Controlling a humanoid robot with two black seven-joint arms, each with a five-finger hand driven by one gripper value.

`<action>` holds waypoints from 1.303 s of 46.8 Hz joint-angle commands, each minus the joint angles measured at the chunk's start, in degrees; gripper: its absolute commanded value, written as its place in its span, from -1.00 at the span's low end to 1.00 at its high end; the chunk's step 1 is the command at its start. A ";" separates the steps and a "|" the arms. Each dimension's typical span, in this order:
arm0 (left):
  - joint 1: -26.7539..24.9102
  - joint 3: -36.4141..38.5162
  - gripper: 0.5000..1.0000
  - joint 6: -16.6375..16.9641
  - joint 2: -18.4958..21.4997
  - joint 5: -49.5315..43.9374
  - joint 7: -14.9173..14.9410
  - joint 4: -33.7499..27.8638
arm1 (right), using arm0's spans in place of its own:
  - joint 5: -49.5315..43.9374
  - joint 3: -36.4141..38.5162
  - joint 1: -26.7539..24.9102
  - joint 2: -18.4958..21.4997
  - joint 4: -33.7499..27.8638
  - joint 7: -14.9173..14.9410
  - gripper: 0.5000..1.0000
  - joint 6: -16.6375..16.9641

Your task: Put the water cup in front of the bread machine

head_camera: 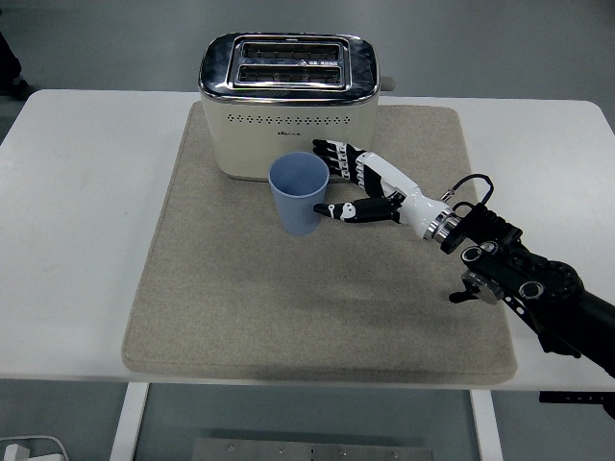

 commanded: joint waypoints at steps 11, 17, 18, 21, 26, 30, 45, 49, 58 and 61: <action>-0.02 0.00 1.00 0.00 0.00 -0.04 0.00 0.00 | 0.01 0.50 -1.10 -7.53 2.71 0.00 0.67 2.80; 0.07 0.00 1.00 0.00 0.00 0.04 0.00 0.00 | 0.36 0.67 -1.72 -10.42 2.27 0.00 0.67 2.62; -0.02 0.00 1.00 0.00 0.00 0.04 0.00 0.00 | 0.71 0.76 -1.72 -10.86 2.19 0.00 0.67 2.53; -0.02 0.00 1.00 0.00 0.00 0.04 0.00 0.00 | 3.08 0.93 -1.72 -11.66 1.40 0.00 0.67 2.45; -0.02 0.00 1.00 0.00 0.00 0.04 0.00 0.00 | 8.09 1.29 -1.63 -12.80 -0.62 0.00 0.67 2.45; -0.02 0.00 1.00 0.00 0.00 -0.04 0.00 0.00 | 12.48 1.46 -1.02 -12.89 -3.43 0.00 0.67 2.36; -0.02 0.00 1.00 0.00 0.00 -0.04 0.00 0.00 | 27.43 1.37 1.35 -12.54 -9.41 0.00 0.67 2.09; -0.02 0.00 1.00 0.00 0.00 -0.04 0.00 0.00 | 27.52 1.46 2.06 -12.36 -9.77 0.00 0.67 1.83; -0.02 0.00 1.00 0.00 0.00 -0.04 0.00 0.00 | 33.40 1.46 3.20 -12.10 -9.94 0.00 0.67 -1.42; -0.02 0.00 1.00 0.00 0.00 0.04 0.00 0.00 | 36.74 1.46 3.82 -11.84 -9.94 -0.28 0.67 -1.86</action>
